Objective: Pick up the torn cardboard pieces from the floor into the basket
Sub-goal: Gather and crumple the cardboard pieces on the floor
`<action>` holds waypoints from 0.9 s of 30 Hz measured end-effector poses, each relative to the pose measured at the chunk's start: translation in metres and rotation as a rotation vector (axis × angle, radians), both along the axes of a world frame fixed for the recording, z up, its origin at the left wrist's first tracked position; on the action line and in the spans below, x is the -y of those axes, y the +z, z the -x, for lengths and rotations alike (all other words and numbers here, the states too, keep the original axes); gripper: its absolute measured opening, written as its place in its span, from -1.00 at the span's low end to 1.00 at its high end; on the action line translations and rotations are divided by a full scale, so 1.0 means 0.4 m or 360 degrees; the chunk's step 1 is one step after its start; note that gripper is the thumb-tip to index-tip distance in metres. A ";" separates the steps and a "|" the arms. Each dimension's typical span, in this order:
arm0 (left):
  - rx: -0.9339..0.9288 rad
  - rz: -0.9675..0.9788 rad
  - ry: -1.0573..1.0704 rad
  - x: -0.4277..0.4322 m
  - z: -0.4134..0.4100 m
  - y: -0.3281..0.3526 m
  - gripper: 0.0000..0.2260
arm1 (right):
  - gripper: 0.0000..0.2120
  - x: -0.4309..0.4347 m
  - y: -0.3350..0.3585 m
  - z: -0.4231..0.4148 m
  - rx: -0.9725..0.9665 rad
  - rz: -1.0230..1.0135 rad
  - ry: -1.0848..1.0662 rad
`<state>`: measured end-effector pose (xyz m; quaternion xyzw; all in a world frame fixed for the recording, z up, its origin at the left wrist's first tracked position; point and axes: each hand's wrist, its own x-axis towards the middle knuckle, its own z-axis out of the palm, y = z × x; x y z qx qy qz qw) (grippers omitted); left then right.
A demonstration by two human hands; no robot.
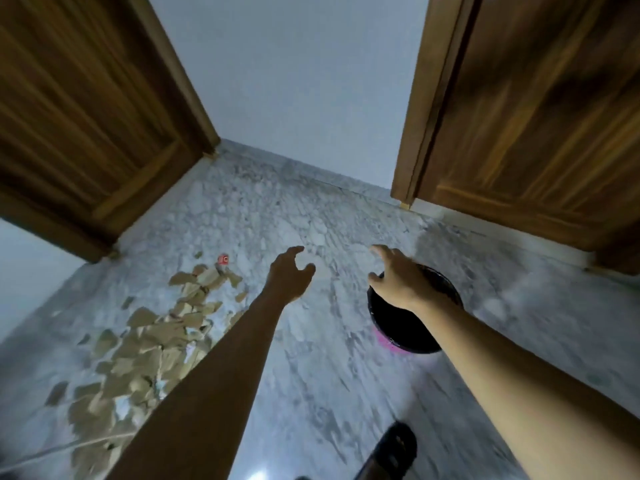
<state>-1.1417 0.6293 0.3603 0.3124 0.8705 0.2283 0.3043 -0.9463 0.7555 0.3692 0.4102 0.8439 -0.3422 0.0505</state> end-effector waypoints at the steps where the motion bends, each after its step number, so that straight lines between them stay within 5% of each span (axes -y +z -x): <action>1: 0.0004 -0.0012 0.0053 0.061 0.016 0.031 -0.49 | -0.43 0.039 0.032 0.035 -0.0015 -0.0028 0.0082; 15: -0.0168 -0.0020 0.0981 1.020 0.074 0.189 -0.57 | -0.52 0.822 0.151 0.397 -0.0025 -0.0083 0.1215; 27: -0.0094 0.0118 0.1572 1.420 0.069 0.074 -0.57 | -0.47 1.178 0.058 0.610 0.0194 -0.0119 0.1960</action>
